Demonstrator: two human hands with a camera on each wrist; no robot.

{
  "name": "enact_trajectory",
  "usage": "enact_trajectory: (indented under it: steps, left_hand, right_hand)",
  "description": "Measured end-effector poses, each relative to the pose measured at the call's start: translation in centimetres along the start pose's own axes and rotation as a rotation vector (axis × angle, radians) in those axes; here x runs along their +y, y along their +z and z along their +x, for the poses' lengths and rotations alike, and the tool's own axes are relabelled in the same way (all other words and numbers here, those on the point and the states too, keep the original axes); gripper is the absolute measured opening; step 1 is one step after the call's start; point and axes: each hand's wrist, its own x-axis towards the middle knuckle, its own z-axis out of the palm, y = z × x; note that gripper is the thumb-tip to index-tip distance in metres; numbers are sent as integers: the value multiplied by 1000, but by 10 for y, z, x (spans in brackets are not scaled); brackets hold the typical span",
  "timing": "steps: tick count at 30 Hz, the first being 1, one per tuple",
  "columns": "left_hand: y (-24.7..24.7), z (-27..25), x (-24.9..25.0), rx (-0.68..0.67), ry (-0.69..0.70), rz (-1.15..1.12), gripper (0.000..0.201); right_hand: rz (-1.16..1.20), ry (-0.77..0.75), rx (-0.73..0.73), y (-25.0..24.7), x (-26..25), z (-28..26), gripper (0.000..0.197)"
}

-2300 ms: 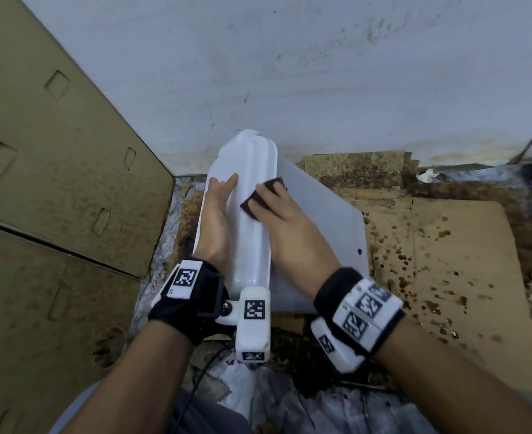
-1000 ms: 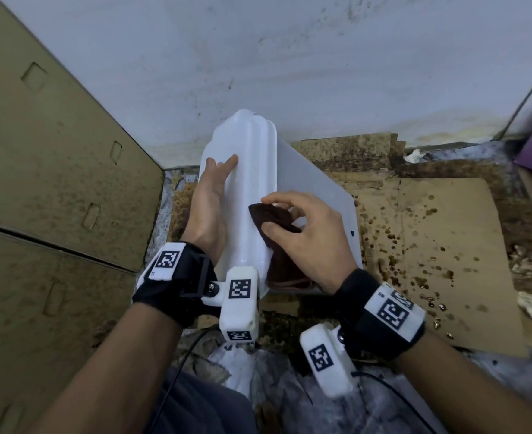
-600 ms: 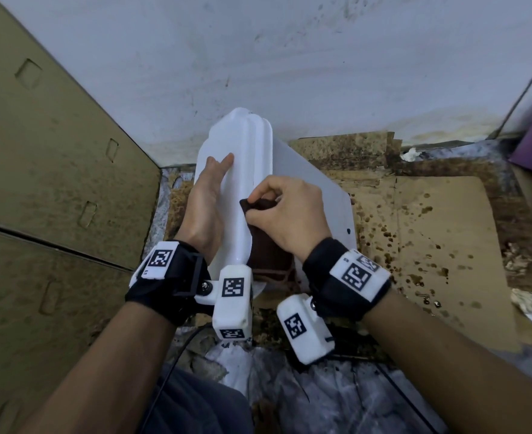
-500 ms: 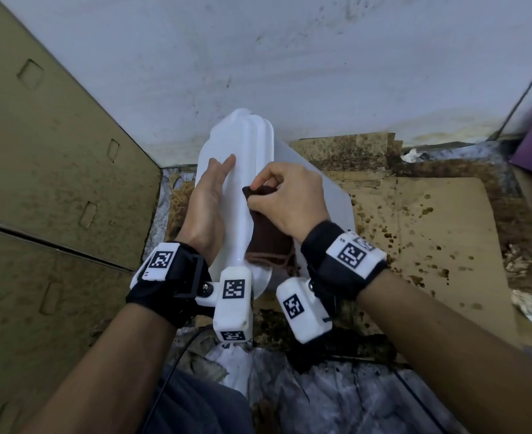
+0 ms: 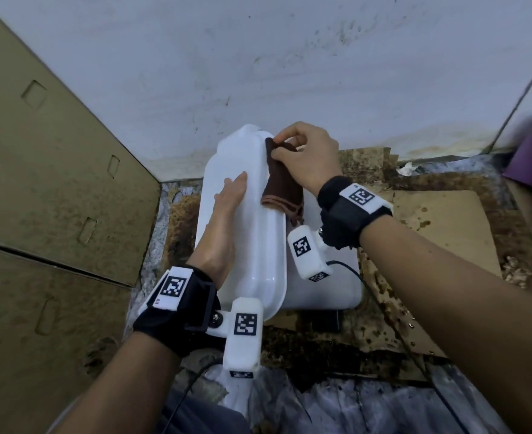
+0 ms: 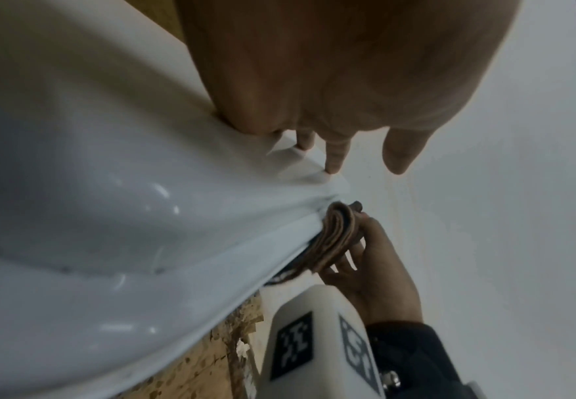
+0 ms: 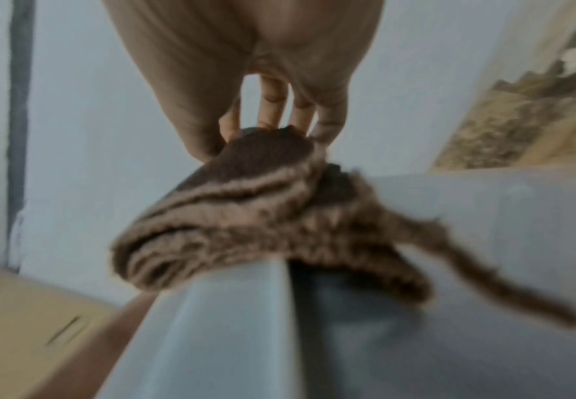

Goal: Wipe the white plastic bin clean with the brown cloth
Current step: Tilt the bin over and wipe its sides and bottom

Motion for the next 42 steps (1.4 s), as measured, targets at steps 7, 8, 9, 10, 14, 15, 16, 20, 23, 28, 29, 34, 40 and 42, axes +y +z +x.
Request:
enact_trajectory:
  steps: [7, 8, 9, 10, 14, 15, 16, 20, 23, 28, 29, 34, 40, 42]
  left_hand:
    - [-6, -2, -11, -28, 26, 375, 73]
    - [-7, -4, -11, -23, 29, 396, 73]
    - [-8, -6, -12, -16, 29, 412, 72]
    - [-10, -9, -13, -6, 33, 429, 72]
    - [-16, -24, -21, 48, 60, 506, 90]
    - [-17, -30, -22, 63, 67, 525, 91]
    - [-18, -36, -23, 72, 74, 546, 91]
    - [-20, -62, -27, 85, 125, 642, 94]
    - [-20, -87, -26, 73, 198, 667, 97]
    - [-22, -117, -27, 42, 222, 779, 119]
    - [-24, -121, -28, 25, 219, 811, 123]
    - [-35, -143, -40, 1, 253, 857, 121]
    - [-28, -150, -31, -31, 200, 505, 83]
    - [-21, -147, -20, 88, 183, 410, 76]
  right_hand:
    - [463, 195, 86, -34, 52, -14, 24]
    - [455, 188, 50, -34, 56, -18, 25]
    - [433, 178, 21, -32, 59, -21, 27]
    - [421, 171, 3, -30, 60, -25, 28]
    - [435, 174, -2, -21, 50, -33, 26]
    - [425, 166, -12, -20, 47, -34, 25]
    - [408, 154, -28, -18, 45, -36, 25]
    - [279, 61, -88, -16, 36, -47, 25]
    - [199, -6, -95, -21, 34, -59, 26]
    - [216, -7, -58, -35, 32, -99, 29]
    - [224, -20, -31, -39, 31, -110, 30]
    - [138, -150, 4, -54, 17, -156, 32]
    - [-46, -279, -128, -55, 5, -189, 31]
    - [-70, -286, -123, -53, 6, -200, 30]
